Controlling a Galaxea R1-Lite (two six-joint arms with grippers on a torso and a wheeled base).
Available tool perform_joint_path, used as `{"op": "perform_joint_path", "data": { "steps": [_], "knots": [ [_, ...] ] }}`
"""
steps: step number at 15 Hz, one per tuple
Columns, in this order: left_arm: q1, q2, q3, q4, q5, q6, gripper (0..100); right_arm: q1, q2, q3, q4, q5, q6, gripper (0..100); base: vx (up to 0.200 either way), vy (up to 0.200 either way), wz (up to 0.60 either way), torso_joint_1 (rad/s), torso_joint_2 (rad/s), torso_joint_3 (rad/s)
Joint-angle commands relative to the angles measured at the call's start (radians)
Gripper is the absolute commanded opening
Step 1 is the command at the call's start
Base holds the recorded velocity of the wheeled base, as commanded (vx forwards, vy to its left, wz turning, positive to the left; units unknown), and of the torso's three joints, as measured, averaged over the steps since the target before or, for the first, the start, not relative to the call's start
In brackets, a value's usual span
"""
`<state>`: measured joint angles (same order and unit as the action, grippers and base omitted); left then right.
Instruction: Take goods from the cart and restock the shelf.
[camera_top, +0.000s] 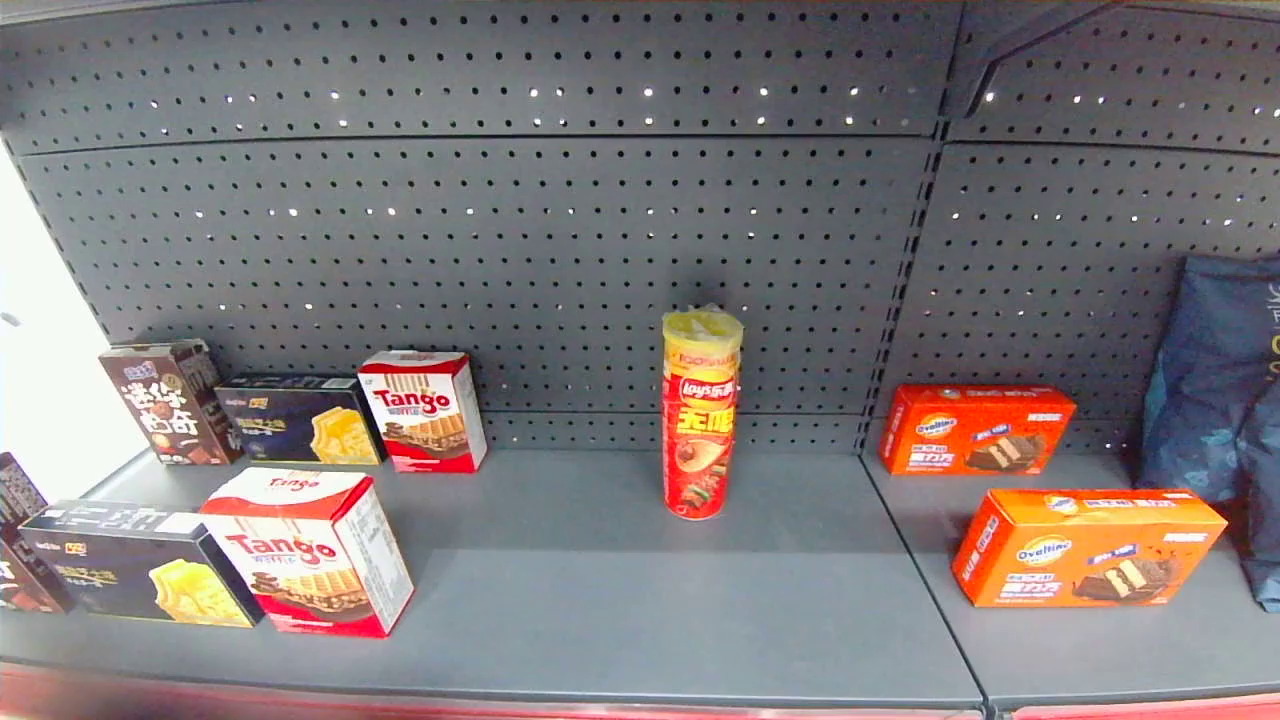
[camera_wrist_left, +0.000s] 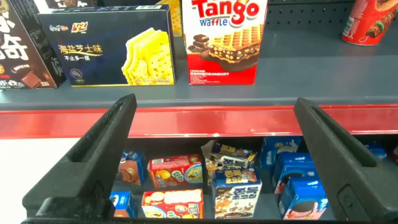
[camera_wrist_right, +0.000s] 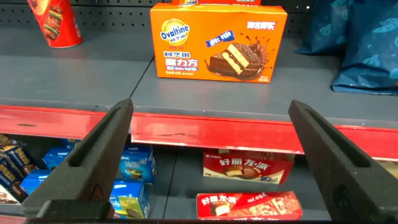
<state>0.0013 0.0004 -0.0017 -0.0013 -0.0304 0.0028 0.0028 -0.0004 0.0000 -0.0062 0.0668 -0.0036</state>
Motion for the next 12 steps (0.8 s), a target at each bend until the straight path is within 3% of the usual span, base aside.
{"op": "perform_joint_path", "data": {
  "steps": [1,2,12],
  "knots": [
    [0.000,0.000,0.000,0.000,0.000,0.000,100,0.000,0.000,0.000,-0.001,-0.001,-0.001,100,0.000,0.000,0.00,0.000,0.00,0.000],
    [0.000,0.000,0.000,0.000,0.000,0.000,100,0.000,0.000,0.000,-0.001,-0.001,-0.003,100,0.000,0.000,0.00,0.000,0.00,0.000],
    [0.000,0.000,0.000,0.000,0.001,-0.001,100,0.000,0.000,0.000,0.000,-0.001,-0.001,100,0.000,0.000,0.60,0.003,0.00,0.004]
  ]
}}
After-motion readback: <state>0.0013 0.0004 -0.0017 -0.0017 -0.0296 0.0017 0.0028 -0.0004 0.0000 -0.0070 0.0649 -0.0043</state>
